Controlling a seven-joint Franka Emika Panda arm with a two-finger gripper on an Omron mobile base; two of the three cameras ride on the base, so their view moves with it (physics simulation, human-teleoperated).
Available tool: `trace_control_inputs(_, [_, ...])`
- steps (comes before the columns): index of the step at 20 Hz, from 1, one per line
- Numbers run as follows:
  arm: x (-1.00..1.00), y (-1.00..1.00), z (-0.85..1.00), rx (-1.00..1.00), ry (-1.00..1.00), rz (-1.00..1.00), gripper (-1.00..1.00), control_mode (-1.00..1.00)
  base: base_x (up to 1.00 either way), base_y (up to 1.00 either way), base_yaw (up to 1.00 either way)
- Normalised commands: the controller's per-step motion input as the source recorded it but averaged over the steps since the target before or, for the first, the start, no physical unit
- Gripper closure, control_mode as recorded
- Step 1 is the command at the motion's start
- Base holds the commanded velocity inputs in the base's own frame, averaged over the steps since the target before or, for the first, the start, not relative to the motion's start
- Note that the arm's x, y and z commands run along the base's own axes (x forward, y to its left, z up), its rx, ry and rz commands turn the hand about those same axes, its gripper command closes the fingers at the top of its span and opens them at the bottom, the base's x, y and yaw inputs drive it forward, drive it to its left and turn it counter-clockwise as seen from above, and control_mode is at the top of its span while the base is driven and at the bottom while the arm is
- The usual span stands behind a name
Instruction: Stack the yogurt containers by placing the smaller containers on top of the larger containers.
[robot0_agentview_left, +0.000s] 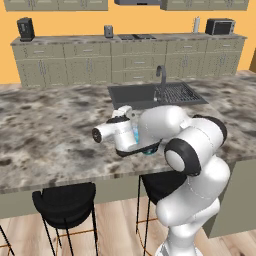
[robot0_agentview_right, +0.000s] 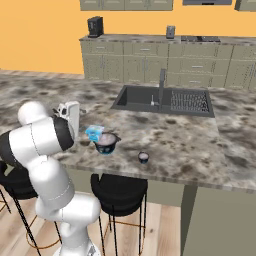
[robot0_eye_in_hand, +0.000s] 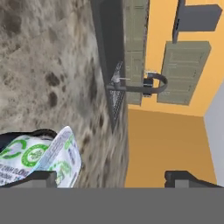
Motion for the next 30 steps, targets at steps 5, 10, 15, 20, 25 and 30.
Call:
trace_control_inputs(5, [-0.21,0.09,0.55,0.02,0.00,0.00,-1.00,-1.00,0.00,0.00,0.00])
trace_control_inputs(10, [-0.31,0.00,0.70,0.08,0.00,-0.02,-1.00,-1.00,0.00,0.00,0.00])
trace_control_inputs(15, [-0.33,-0.51,0.50,0.23,0.02,-0.10,-1.00,-1.00,0.00,0.00,0.00])
trace_control_inputs(20, [-0.24,-0.98,0.05,0.35,0.12,-0.18,-1.00,-1.00,0.00,0.00,0.00])
trace_control_inputs(25, [-0.27,-0.76,-0.01,0.31,0.11,-0.18,-1.00,-1.00,0.00,0.00,0.00])
trace_control_inputs(30, [-0.25,-0.81,0.00,0.34,0.03,-0.18,-1.00,-1.00,0.00,0.00,0.00])
